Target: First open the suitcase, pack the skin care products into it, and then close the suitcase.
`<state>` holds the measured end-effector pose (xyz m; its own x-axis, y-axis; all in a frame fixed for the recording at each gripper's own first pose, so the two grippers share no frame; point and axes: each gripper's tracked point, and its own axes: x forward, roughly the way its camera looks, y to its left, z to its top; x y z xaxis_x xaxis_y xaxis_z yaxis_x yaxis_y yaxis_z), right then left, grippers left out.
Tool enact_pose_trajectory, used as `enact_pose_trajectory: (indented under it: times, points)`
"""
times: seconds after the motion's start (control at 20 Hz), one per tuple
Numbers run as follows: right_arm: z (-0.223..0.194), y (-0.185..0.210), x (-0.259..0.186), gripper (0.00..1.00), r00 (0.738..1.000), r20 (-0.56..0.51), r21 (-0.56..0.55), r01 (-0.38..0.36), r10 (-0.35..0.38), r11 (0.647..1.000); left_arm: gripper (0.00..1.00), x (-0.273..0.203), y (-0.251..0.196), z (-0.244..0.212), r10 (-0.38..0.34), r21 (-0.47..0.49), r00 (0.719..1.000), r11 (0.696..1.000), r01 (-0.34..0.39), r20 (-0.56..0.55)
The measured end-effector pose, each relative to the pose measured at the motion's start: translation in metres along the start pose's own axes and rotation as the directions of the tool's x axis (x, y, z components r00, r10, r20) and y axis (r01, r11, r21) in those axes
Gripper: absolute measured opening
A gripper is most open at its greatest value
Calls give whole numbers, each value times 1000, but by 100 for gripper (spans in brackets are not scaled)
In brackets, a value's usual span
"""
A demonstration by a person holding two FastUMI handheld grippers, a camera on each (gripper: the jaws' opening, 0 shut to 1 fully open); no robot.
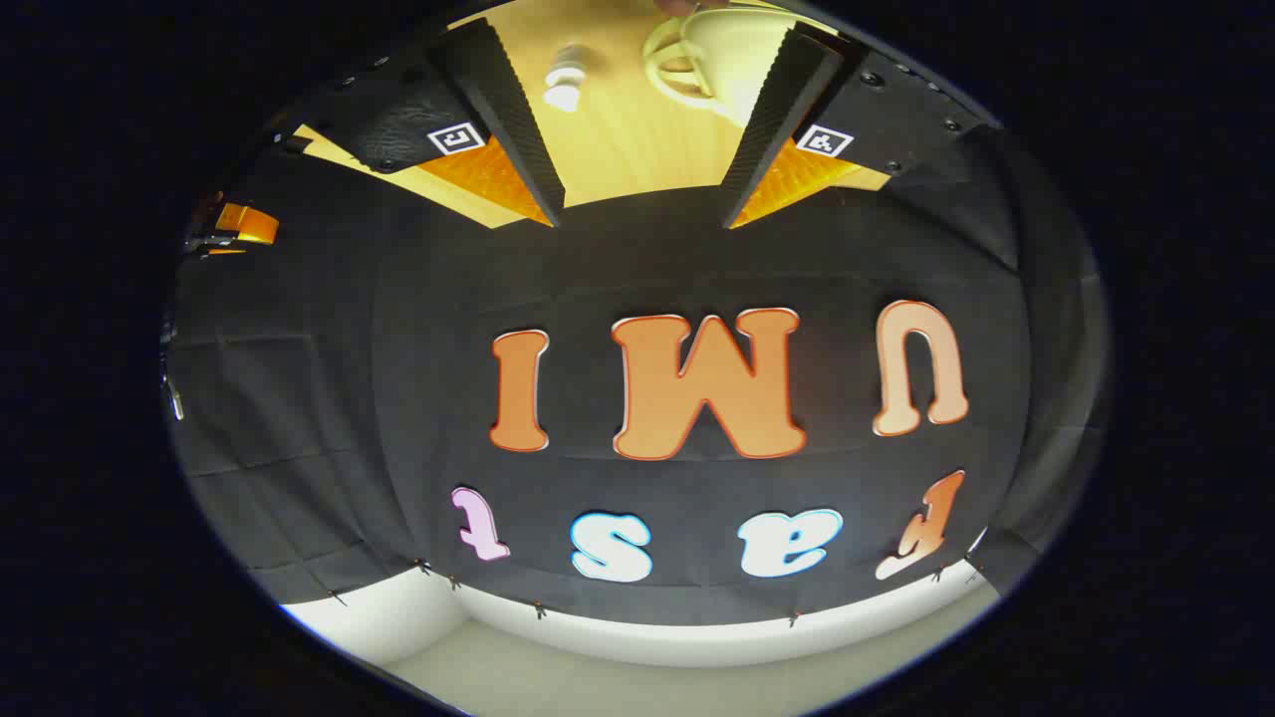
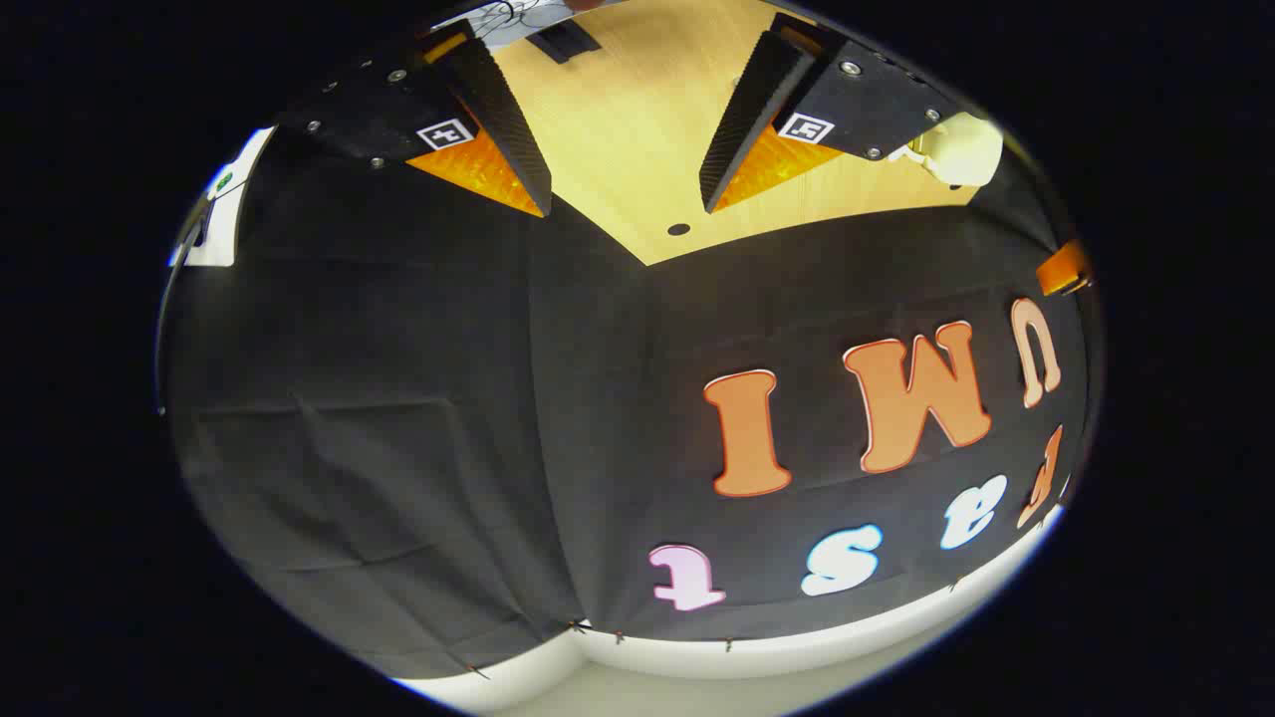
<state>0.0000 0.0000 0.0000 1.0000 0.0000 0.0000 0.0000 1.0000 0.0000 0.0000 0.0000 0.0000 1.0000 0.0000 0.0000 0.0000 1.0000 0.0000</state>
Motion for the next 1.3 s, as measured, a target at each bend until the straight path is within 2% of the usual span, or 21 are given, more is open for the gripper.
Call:
enact_pose_trajectory:
  times: [0.05,0.1,0.15,0.25,0.3,0.35,0.4,0.5,0.7,0.85,1.15,1.3]
  points:
    - [3,13,-3,95,1000,-1,-8,-15,15,1000,97,0,11,-3,4,-33,1000,999,-4,-6]
    - [5,25,-3,100,1000,-6,-9,-31,31,999,94,-1,19,-9,2,-70,1000,998,-2,-13]
    - [8,38,-2,95,999,-8,-6,-52,52,999,95,-2,28,-11,13,-96,1000,995,-14,-16]
    - [12,64,5,95,995,-10,-30,-102,102,994,98,-1,53,-15,92,-94,995,991,-94,-25]
    - [14,74,11,100,992,-11,-47,-124,124,991,97,-1,64,-17,134,-85,990,987,-137,-31]
    - [18,86,16,95,987,-12,-54,-161,161,985,94,-2,71,-18,171,-81,985,982,-173,-36]
    - [21,99,22,95,980,-17,-55,-196,196,979,98,-3,78,-19,204,-75,978,976,-207,-39]
    - [21,112,35,95,970,-55,-60,-242,239,968,98,-4,87,-24,256,-69,964,963,-260,-64]
    - [25,132,53,95,951,-51,-94,-308,305,947,98,-3,88,-28,281,-83,957,955,-286,-67]
    - [11,139,58,96,943,-85,-72,-327,320,942,98,-4,79,-46,274,-23,957,960,-277,-93]
    - [1,139,55,95,948,-103,-124,-314,303,941,98,0,74,-46,233,-65,967,969,-240,-104]
    - [3,139,48,95,948,-98,-129,-314,303,941,98,5,78,-38,236,-60,967,968,-242,-92]
